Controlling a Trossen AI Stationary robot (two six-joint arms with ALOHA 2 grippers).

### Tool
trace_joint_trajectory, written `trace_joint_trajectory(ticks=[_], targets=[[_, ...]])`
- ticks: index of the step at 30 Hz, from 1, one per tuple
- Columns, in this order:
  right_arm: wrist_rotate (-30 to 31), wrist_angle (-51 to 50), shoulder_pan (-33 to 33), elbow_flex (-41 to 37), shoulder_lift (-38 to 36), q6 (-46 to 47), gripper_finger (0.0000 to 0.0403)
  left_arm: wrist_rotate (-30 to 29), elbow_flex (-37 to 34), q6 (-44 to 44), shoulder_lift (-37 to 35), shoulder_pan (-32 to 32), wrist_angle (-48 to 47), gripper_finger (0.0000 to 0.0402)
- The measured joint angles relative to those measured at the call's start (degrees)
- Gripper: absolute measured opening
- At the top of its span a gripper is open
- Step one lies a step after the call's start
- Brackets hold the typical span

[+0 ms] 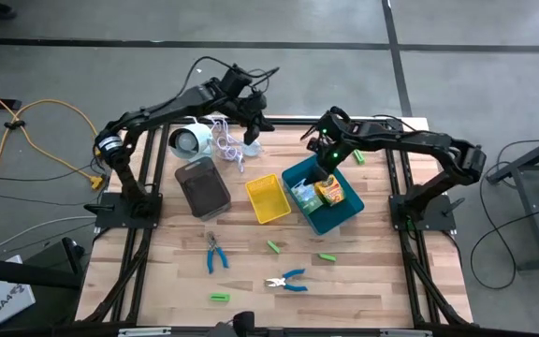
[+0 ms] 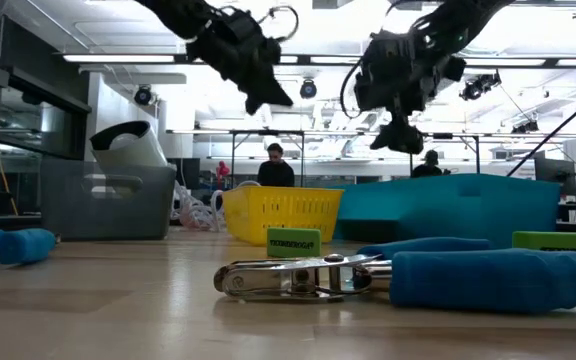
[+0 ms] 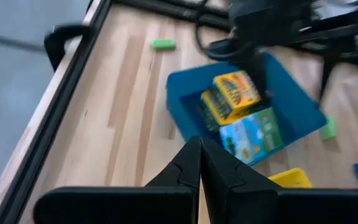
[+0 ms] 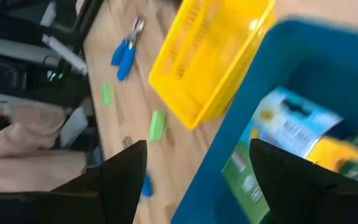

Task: Pick & Place School Supplies
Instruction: Put the blue hole puncher into the transparent black bin

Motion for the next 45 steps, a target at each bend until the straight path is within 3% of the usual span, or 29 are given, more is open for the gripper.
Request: trace_joint_trajectory(ticks=[5, 15, 24, 31, 38, 45], targets=[[6.6, 2.8, -1.6, 0.0, -4.9, -1.7, 0.0275, 3.4, 0.0, 0.2, -3.0, 0.0, -0.2, 0.0001], [24.8, 2.7, -3.1, 0.0, -22.3, -5.0, 0.0275, 3.0, 0.0, 0.7, -7.9, 2.4, -10.0, 0.0001], [32.3, -2.6, -1.4, 0.0, -35.0, -4.3, 0.0275, 3.7, 0.0, 2.0, -12.8, 2.7, -15.5, 0.0001], [32.1, -6.3, 3.6, 0.0, -36.1, -3.2, 0.0275, 6.9, 0.0, 1.9, -16.5, 0.7, -20.8, 0.0001], [30.6, -6.2, 11.6, 0.0, -35.0, -0.7, 0.0275, 7.2, 0.0, 3.3, -18.3, -7.8, -28.0, 0.0001], [30.0, -2.9, 20.1, 0.0, -33.0, 0.7, 0.0275, -7.2, -0.1, 2.0, -18.3, -22.5, -32.0, 0.0001]])
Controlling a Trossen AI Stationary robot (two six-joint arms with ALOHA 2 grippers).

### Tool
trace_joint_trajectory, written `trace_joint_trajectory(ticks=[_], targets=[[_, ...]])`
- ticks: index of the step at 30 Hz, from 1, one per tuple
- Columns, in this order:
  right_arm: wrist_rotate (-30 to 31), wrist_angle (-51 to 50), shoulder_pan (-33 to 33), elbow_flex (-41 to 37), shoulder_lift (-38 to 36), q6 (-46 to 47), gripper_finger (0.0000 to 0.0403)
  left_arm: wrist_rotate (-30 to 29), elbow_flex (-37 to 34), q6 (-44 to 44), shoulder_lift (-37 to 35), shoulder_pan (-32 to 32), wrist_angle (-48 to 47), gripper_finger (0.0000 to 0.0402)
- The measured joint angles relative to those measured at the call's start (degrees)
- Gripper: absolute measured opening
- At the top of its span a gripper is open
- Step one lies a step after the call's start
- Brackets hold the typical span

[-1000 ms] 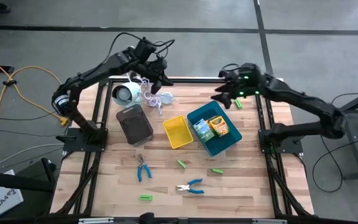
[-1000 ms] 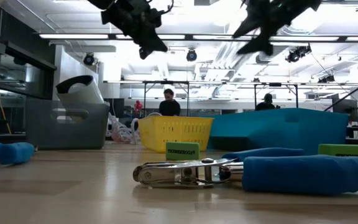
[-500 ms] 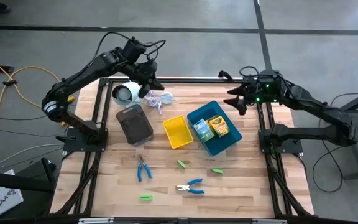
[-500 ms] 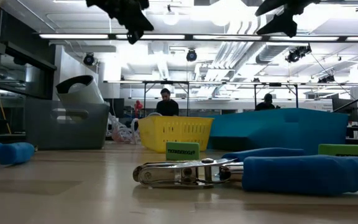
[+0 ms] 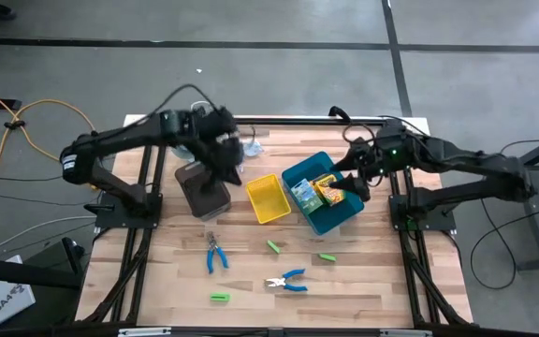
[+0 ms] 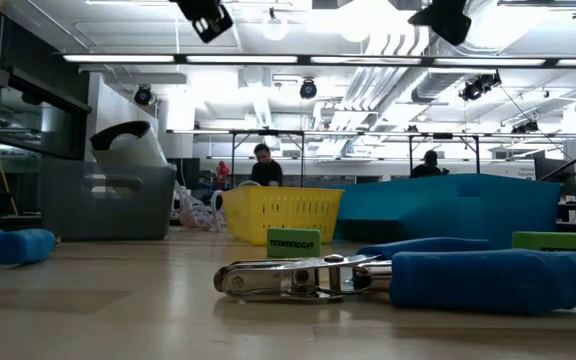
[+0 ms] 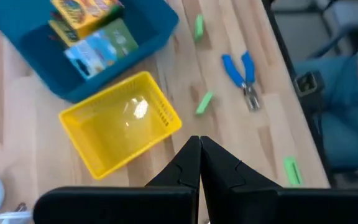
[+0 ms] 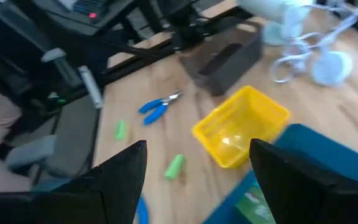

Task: Pick & Place School Supplies
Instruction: Put the blue hole puncher into the transparent black bin

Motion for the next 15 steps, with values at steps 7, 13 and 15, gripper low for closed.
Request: trace_joint_trajectory(ticks=[7, 13, 15], targets=[[0.2, 1.5, 5.8, 0.0, 2.0, 3.3, 0.0275, -3.5, -0.3, -4.9, 0.0, -12.6, 0.1, 0.0001], [5.8, 0.2, 10.4, 0.0, 2.4, 5.0, 0.0275, -10.5, -6.9, -13.6, -2.8, -22.3, 4.5, 0.0001], [8.9, -1.2, 12.0, 0.0, 2.4, 5.7, 0.0275, -15.4, -11.4, -19.1, -4.8, -25.6, 8.5, 0.0001]])
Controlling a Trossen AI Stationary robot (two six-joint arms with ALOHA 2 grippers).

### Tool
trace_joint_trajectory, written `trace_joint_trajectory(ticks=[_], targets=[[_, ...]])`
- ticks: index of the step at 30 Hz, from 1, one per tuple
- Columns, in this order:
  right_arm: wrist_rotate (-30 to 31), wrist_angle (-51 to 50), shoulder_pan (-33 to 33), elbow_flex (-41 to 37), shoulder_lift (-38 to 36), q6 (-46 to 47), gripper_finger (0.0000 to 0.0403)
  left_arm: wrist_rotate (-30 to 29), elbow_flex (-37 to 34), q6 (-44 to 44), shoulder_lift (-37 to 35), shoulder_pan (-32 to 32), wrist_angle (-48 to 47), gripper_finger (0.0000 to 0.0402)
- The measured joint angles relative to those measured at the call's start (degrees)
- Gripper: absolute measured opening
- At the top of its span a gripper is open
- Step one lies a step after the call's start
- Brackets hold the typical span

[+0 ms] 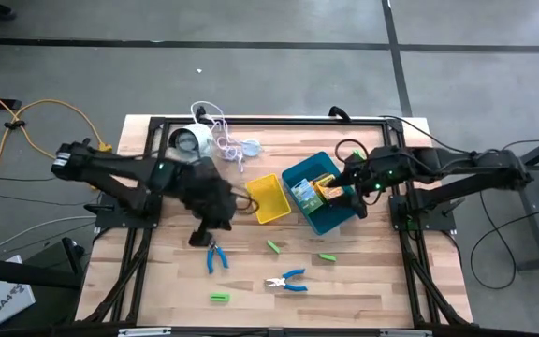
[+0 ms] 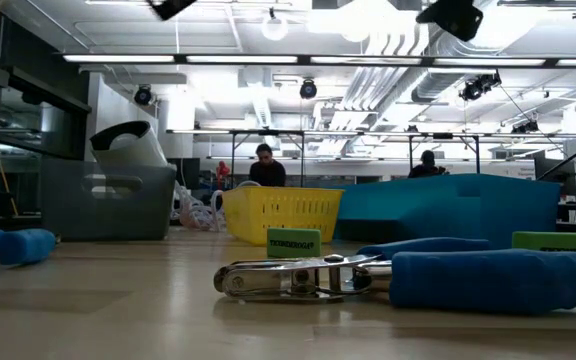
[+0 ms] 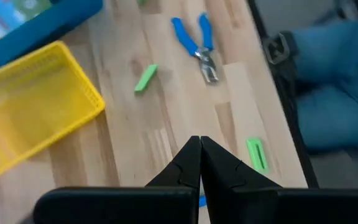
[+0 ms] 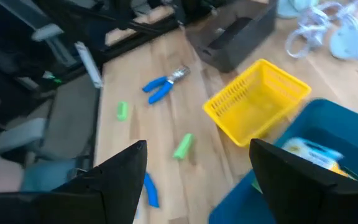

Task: Pick & Place School Supplies
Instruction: Put the blue hole puncher into the transparent black bin

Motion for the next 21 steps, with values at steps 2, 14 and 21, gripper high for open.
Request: trace_joint_trajectory(ticks=[2, 14, 21], targets=[[2.6, -1.4, 1.6, 0.0, 0.0, 1.0, 0.0275, -5.0, -4.4, -6.5, -2.6, -3.0, 3.7, 0.0001], [11.2, -2.3, 7.8, 0.0, 0.0, 4.6, 0.0275, -26.0, -19.9, -44.1, -7.9, -19.7, 9.5, 0.0001], [12.9, -2.1, 9.0, 0.0, 0.4, 4.8, 0.0275, -31.9, -20.2, -56.2, -5.4, -28.9, 9.5, 0.0001]])
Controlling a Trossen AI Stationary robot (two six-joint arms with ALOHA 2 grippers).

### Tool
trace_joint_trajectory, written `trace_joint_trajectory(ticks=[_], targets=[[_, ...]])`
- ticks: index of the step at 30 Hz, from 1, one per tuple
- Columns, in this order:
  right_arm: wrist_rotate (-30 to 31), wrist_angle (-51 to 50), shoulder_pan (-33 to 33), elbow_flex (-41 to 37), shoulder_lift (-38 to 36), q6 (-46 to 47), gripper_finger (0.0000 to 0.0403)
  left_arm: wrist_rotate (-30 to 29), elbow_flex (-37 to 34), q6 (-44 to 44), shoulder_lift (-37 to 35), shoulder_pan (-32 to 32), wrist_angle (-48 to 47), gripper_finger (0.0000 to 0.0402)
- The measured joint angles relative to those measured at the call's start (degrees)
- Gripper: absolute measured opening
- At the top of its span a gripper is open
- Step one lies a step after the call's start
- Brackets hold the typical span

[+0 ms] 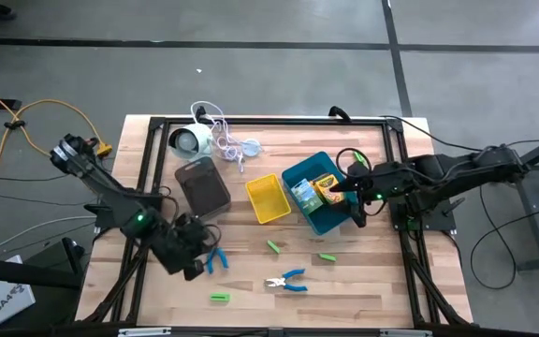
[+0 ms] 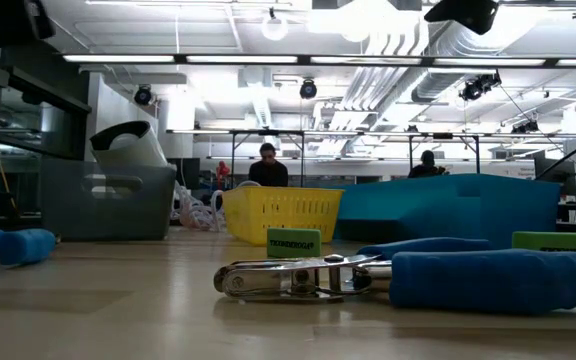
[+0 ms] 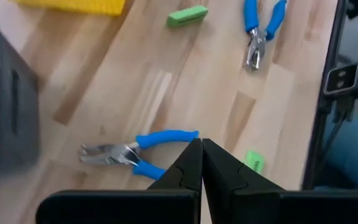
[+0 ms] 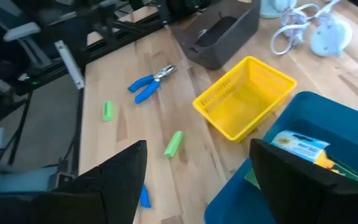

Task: Pick & Place School Supplies
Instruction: Put the blue hole puncher into the transparent black bin

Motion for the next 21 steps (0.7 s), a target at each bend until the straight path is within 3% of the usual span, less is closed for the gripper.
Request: trace_joint_trajectory(ticks=[5, 11, 21], targets=[[0.9, 0.3, 0.0, 0.0, 1.4, 0.0, 0.0275, -2.8, 0.0, -12.9, 2.4, -4.6, 0.0, 0.0001], [0.9, 0.3, 0.0, 0.0, 4.7, 0.0, 0.0275, -0.1, 0.0, -23.0, 7.7, -8.0, -0.1, 0.0001], [0.2, 0.8, 0.0, 0.0, 10.6, -0.1, 0.0275, 2.5, 0.0, -32.3, 9.7, -5.4, -3.0, 0.0001]])
